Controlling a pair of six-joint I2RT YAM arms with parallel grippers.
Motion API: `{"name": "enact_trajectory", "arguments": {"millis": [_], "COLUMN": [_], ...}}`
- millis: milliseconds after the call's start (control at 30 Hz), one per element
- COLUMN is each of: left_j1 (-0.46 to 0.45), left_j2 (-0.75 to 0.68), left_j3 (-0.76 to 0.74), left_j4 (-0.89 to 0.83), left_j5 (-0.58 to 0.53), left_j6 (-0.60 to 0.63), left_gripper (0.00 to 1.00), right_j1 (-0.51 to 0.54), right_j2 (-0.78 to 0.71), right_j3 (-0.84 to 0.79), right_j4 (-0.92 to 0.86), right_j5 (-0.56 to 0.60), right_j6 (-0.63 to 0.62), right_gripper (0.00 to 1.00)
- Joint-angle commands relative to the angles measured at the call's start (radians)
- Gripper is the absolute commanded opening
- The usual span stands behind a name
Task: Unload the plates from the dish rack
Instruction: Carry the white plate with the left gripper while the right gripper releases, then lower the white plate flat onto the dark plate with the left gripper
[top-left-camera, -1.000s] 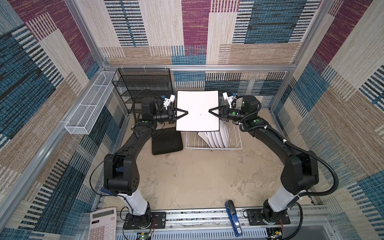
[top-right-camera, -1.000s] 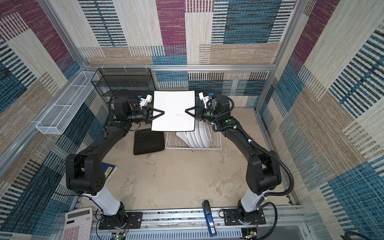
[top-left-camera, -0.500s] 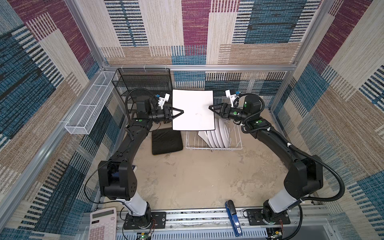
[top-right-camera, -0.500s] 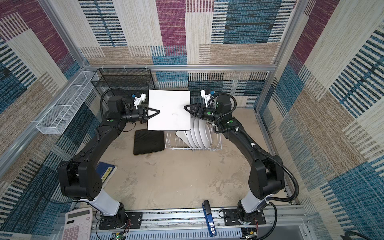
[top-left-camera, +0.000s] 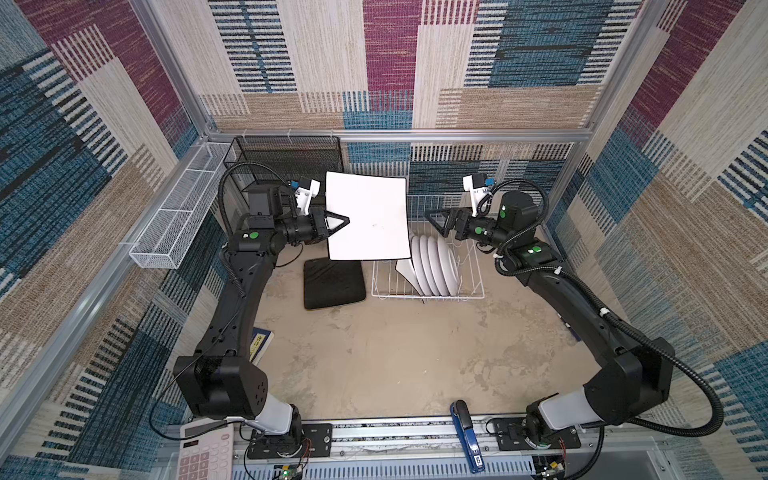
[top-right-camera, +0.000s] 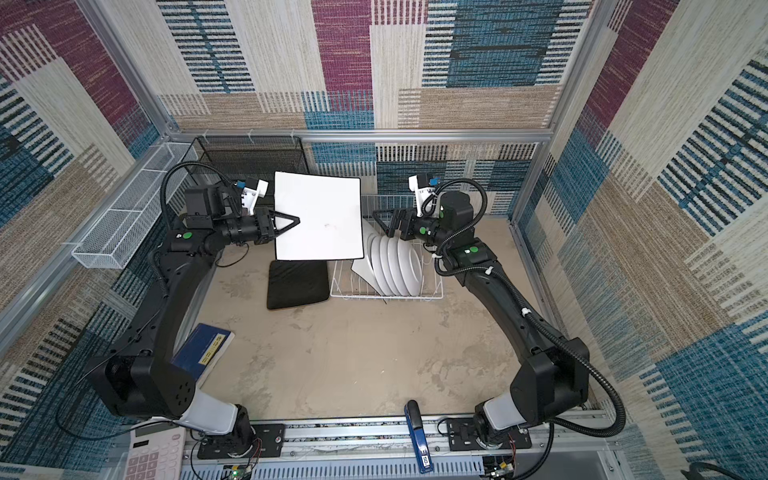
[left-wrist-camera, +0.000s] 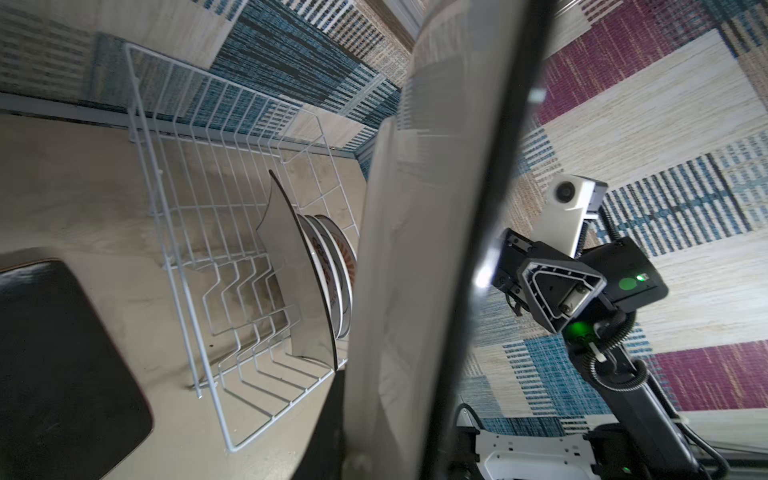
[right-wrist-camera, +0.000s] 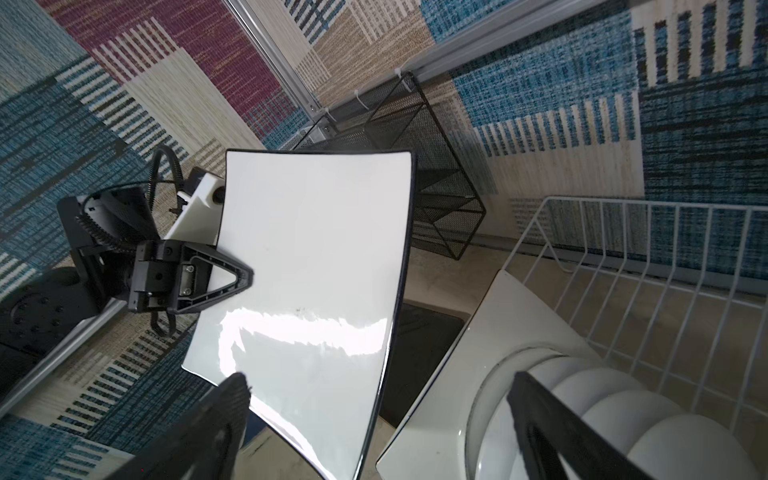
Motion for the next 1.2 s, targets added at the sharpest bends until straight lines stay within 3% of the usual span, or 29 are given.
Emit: {"name": "enact_trajectory", "arguments": {"millis": [0,233,400,733,1167], "left_j1": [0.015,0.029,0.062,0.167,0.253], "left_j2": [-0.025,-0.046,-0.053,0.017,0.184], "left_j3": [0.048,0.139,0.171,0.123,0.005], "left_j4": [-0.093,-0.287,-0.370,-0.419,-0.323], "left_j5": [-0.065,-0.275,-0.330,-0.283,-0.099], "left_j6": [0.116,0.224,0.281,0.328,0.335], "left_gripper": [0.00,0.00,0.00,0.00,0.00], "right_j1": [0.032,0.109,0.140,0.176,0.186], "right_j2": [-0.023,-0.035,-0.026,0.018,0.035], "right_j3": [-0.008,-0.029,-0.034,-0.011,-0.007], "right_j4": [-0.044,-0.073,-0.101,-0.139,-0.174], "right_j5": [0.089,0.158,0.163,0.125,0.130], "right_j6": [-0.170,-0.316,-0.361,-0.385,-0.378], "right_gripper": [0.99,0.99,0.99,0.99,0.99]}}
